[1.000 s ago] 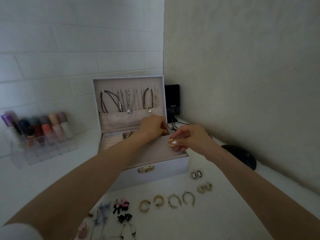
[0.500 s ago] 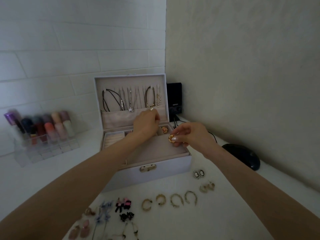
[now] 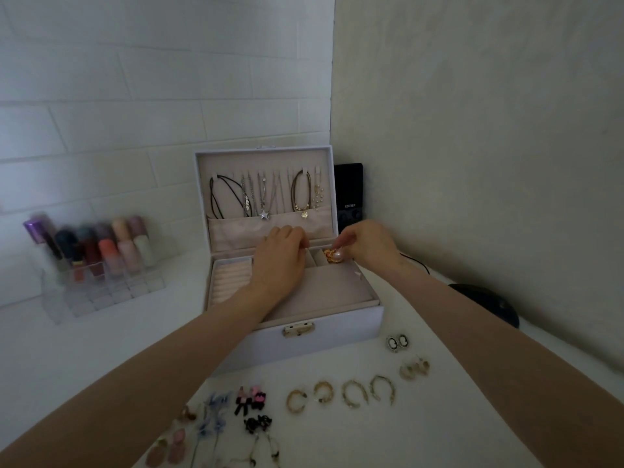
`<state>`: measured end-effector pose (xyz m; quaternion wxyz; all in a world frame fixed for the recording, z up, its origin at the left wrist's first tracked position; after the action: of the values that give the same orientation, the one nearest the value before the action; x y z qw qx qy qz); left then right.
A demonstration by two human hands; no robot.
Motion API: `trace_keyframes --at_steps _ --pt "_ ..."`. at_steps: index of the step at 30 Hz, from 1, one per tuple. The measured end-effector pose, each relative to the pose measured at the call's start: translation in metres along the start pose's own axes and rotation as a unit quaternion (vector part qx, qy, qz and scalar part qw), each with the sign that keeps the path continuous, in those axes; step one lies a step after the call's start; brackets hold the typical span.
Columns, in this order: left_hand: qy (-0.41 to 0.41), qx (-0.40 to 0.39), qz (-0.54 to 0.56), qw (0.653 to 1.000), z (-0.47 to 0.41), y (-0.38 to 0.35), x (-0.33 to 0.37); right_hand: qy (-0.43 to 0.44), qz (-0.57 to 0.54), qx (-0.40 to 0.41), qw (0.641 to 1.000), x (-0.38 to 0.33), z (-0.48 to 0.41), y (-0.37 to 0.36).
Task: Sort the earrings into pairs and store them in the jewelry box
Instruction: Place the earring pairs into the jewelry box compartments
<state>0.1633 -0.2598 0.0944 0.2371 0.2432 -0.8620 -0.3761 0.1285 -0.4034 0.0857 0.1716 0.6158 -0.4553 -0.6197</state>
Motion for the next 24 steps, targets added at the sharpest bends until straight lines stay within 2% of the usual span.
trace_keyframes --at_steps 9,14,24 --pt "0.020 -0.011 0.001 1.000 0.001 -0.002 -0.004 0.040 0.127 -0.062 0.989 -0.017 -0.009 -0.012" --pt "0.014 -0.011 -0.003 1.000 0.002 -0.003 -0.003 0.072 0.207 0.010 0.976 -0.024 -0.004 -0.010" --pt "0.010 -0.009 0.017 1.000 0.002 -0.001 -0.002 0.075 0.169 0.034 0.982 -0.021 0.001 -0.008"
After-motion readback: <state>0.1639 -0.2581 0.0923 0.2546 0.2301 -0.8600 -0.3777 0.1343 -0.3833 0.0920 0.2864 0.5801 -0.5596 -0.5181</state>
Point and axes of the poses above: each hand's wrist, its own z-axis away from the middle knuckle, its own y-axis out of the back of the hand, x = y × z, the point moved 9 cm from there along -z, towards the middle knuckle, and after that the axes turned 2 degrees about -x, right-handed, at the moved point
